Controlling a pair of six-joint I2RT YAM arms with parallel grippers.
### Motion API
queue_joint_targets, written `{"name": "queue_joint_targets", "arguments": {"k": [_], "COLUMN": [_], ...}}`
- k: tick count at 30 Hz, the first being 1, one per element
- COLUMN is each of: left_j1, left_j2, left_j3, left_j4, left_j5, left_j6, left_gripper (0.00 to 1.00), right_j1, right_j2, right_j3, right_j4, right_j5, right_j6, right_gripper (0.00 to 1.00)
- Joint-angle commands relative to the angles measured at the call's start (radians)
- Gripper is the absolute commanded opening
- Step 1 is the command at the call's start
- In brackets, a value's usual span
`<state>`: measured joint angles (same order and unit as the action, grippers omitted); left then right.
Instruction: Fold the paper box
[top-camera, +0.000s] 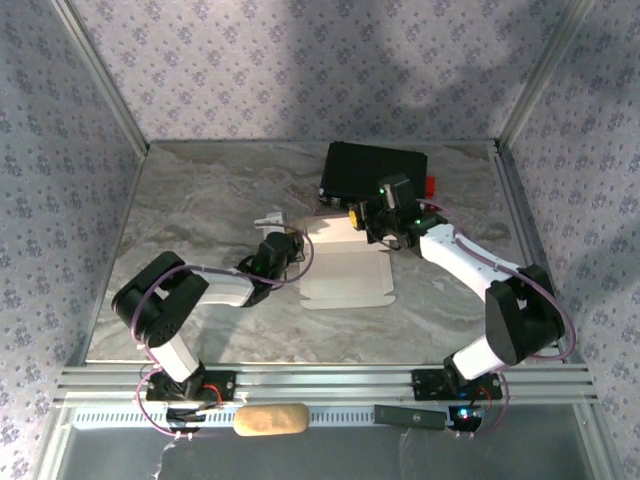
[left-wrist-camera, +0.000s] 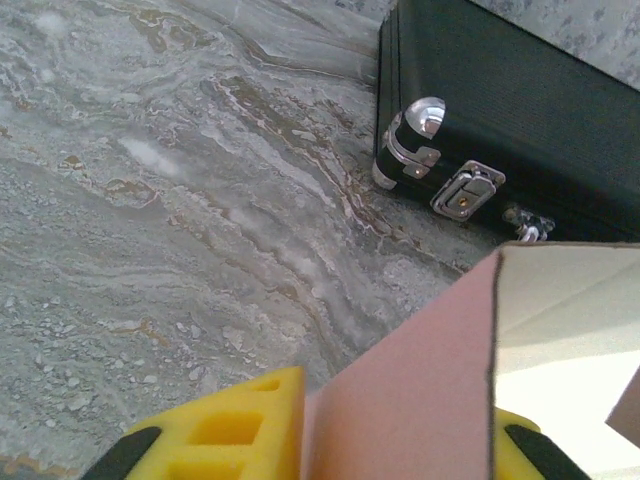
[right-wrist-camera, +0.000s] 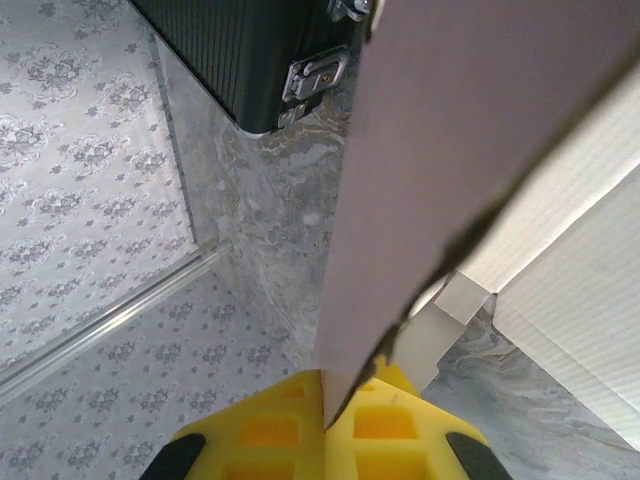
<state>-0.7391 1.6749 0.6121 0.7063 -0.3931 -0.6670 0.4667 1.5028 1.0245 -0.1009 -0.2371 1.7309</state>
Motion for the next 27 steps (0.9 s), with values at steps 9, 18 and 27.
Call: {"name": "queue_joint_targets", "arguments": {"k": [9,18,27], "left_j1": [0.003,-0.021,-0.052], "left_j2": [0.023,-0.006,0.0], "left_j3": [-0.049,-0.052,-0.068], "left_j4": [0.2,0.222,0.288], "left_j5": [0.127,0.16,0.151], "left_j6": [-0.058,-0.035,-0.068], "left_gripper": [0.33,0.39,0.46], "right_j1": [-0.015,-0.023,-0.029], "right_j2": [0.015,0.018,0.019], "right_j3": [-0.023,-0.011,-0.005], "right_j4": [-0.027,-0.038,-0.043], "right_j5": [-0.093,-0.097,-0.105], "right_j6": [-0.023,-0.027,-0.03], "right_gripper": [0.0,0.0,0.0]}}
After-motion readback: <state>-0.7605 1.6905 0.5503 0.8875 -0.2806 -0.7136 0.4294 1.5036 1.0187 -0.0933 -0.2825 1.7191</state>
